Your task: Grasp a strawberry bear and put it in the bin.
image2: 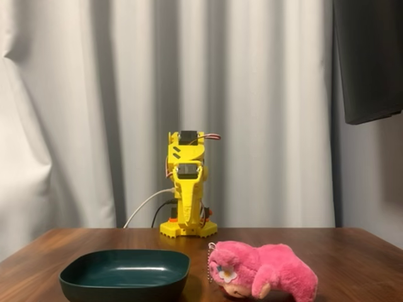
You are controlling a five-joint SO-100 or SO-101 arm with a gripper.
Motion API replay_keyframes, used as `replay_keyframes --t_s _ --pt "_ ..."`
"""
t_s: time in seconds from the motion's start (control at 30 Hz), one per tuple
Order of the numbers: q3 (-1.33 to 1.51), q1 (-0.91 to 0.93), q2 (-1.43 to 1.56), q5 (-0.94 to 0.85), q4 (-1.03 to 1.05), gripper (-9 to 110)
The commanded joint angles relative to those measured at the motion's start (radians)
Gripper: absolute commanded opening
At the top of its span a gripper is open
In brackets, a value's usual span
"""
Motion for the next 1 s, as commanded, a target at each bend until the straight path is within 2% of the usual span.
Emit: replay_keyframes --t_s 0.0,0.43,0.57,0.67,0.87,0.97 --pt "-0.018 0.011 0.025 -0.005 0.002 0" --pt "-0.02 0.078 0.025 -0.02 -0.002 0" --pt "-0.083 0.089 0.008 -0.02 -0.061 0" --pt "-0.235 0.115 -0.183 -0.02 -0.094 0" --pt "-0.676 0.092 -0.81 -0.02 -0.124 0" --pt "-0.81 0.106 -0.997 -0.02 -0.124 0"
